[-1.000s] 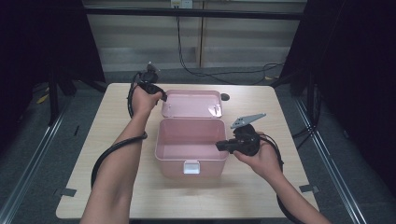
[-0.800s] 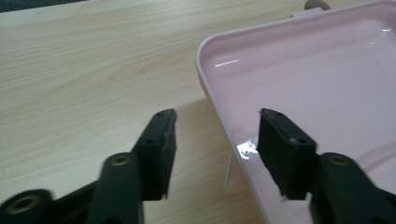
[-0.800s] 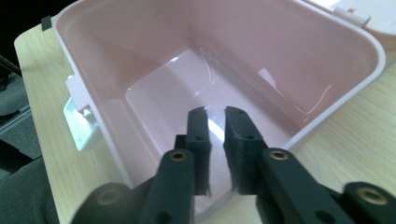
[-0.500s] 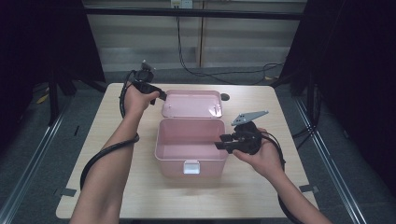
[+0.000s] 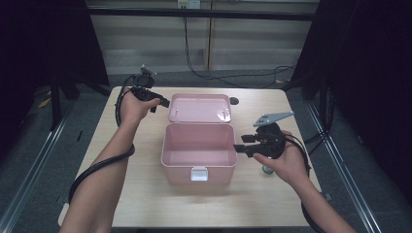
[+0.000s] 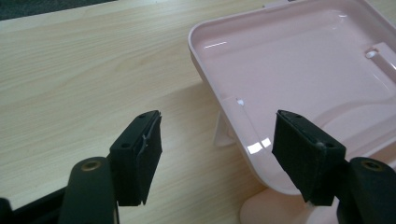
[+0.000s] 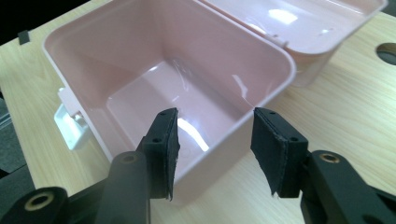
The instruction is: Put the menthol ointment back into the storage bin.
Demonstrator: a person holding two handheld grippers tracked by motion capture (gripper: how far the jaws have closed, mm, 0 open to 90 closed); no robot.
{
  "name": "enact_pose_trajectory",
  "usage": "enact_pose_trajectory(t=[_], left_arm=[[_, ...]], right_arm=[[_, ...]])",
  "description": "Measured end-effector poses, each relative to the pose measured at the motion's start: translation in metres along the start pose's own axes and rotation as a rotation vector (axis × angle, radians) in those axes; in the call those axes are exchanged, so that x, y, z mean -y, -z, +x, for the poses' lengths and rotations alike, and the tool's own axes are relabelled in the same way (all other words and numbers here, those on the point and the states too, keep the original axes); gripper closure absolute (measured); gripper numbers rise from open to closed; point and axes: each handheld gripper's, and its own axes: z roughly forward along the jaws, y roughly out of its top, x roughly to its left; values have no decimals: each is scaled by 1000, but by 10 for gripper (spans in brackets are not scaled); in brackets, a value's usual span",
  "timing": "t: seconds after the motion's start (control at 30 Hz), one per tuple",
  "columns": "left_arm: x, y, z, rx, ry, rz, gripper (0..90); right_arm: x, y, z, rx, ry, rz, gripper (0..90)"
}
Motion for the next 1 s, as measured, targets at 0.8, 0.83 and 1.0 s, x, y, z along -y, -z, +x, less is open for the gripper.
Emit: enact_pose_trajectory(t=[0.8, 0.83, 1.0], left_arm=[[44, 15, 26, 23, -14, -1, 293], [46, 15, 27, 19, -17, -6, 292], [57, 18, 34, 24, -14, -22, 288]], right_arm=[[37, 4, -43, 103, -79, 71, 440], [38, 3, -45, 108, -78, 77, 434], [42, -1, -49, 119, -80, 105, 416]])
